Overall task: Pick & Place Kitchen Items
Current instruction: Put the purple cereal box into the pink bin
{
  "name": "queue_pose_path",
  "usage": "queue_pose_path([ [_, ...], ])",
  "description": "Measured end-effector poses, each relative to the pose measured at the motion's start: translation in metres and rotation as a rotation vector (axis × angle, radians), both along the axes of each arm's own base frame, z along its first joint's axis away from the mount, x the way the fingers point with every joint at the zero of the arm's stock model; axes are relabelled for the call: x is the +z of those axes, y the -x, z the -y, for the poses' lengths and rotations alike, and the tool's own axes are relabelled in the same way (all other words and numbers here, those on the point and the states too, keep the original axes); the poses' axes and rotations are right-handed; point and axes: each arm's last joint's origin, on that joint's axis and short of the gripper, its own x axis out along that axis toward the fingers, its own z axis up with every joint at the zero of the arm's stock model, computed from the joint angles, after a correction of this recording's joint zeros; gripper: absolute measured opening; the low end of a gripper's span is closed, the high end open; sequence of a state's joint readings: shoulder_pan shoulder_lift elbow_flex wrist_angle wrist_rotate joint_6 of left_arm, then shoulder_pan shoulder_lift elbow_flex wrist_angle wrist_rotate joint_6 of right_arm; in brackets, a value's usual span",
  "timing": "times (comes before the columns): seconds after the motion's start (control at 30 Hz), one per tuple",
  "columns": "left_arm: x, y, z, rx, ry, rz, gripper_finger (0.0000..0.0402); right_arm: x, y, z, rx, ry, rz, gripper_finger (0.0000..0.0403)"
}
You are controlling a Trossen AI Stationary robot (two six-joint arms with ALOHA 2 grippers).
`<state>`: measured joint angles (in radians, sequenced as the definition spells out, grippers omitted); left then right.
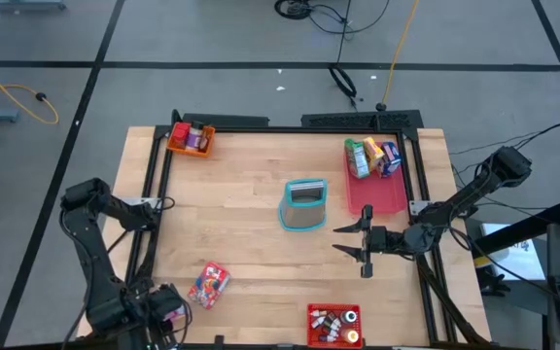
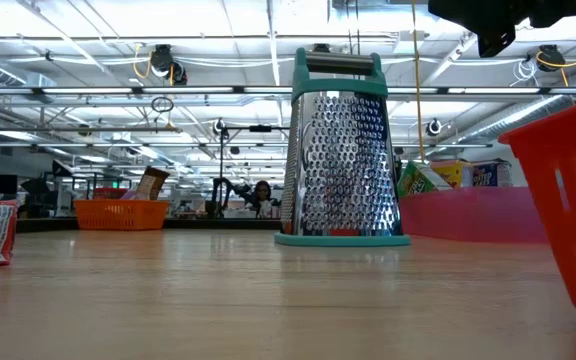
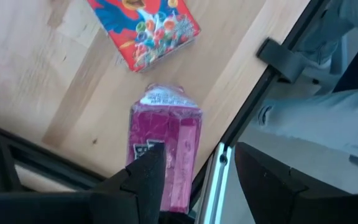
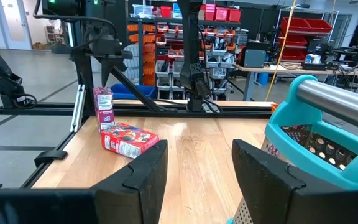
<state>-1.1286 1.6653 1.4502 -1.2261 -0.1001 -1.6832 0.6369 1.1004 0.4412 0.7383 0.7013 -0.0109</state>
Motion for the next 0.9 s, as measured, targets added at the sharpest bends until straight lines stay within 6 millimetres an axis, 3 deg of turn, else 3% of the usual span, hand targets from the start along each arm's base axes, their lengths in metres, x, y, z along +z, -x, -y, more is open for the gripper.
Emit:
queue_pose_path([
  [0.2,0.000,0.000,0.000,0.023,-0.001,0.005,0.0202,-0.001,0.000,0.000,0.000,0.005,-0.007,0.0171],
  [0.57,0.000,0.001,-0.002,0.016,-0.014,-0.020,0.0298,-0.001,0.000,0.000,0.000,0.006,-0.008,0.0171],
  [0.9,-0.001,0.012,-0.007,-0.015,-0.102,-0.071,0.0316,-0.001,0.000,0.000,0.000,-0.023,-0.006,0.0171],
])
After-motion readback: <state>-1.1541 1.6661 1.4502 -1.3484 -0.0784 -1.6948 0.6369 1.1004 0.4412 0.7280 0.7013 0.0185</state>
